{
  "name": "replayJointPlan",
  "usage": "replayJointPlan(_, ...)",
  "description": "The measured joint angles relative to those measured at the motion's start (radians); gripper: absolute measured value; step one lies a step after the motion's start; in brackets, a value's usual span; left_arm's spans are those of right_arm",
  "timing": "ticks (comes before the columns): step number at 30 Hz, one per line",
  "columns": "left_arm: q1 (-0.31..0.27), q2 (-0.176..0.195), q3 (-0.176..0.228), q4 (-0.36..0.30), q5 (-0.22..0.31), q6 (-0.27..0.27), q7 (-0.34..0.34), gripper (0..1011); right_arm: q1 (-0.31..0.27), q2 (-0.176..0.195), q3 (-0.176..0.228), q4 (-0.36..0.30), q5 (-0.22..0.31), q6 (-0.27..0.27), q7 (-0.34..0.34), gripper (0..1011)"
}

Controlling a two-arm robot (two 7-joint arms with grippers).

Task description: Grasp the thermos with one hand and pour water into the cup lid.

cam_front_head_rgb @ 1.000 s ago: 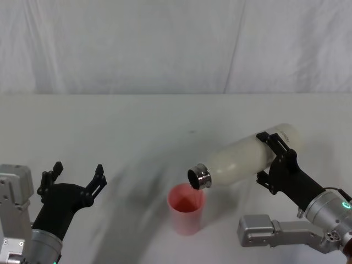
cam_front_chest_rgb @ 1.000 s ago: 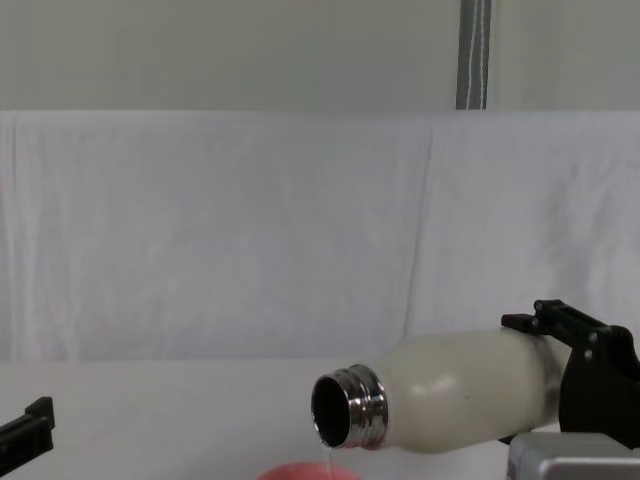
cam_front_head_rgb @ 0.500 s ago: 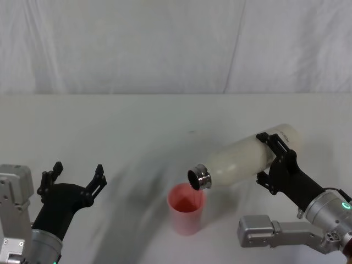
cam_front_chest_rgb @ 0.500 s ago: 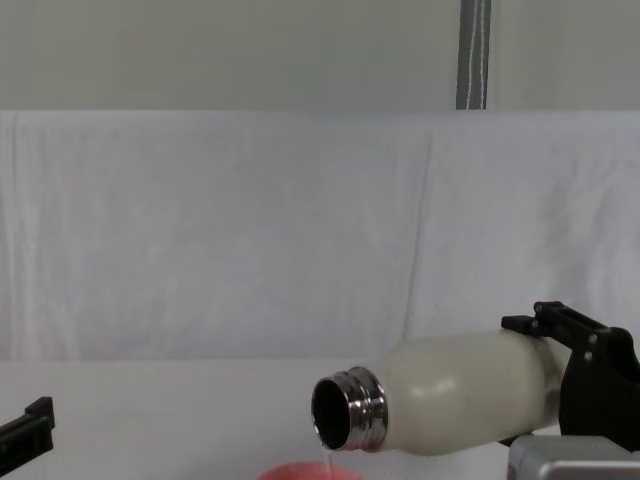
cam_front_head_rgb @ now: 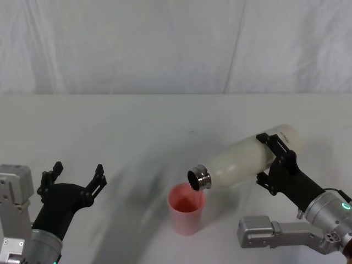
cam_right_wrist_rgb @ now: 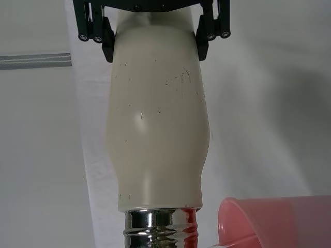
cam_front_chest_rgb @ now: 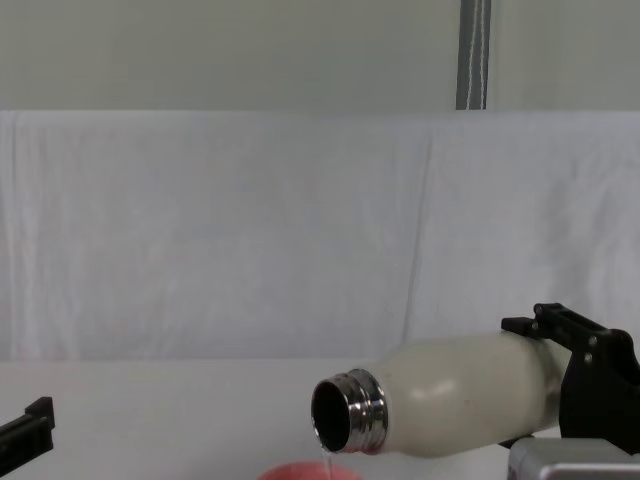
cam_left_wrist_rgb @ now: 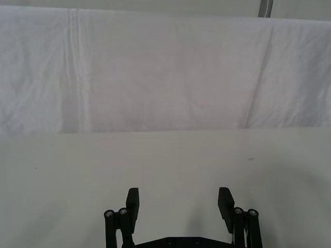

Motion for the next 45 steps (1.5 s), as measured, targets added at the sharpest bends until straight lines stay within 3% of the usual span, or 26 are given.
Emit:
replayJointPlan(39, 0.0, 0.0, 0.0, 0.0, 0.0, 0.0, 0.0, 1001, 0.006, -0.001, 0.002, -0.002, 0.01, -0.009, 0.001, 949)
replayJointPlan(45, 0.0, 0.0, 0.0, 0.0, 0.0, 0.0, 0.0, 1001, 0.001, -0.012, 0.019, -0.007, 0.058, -0.022, 0.003, 949)
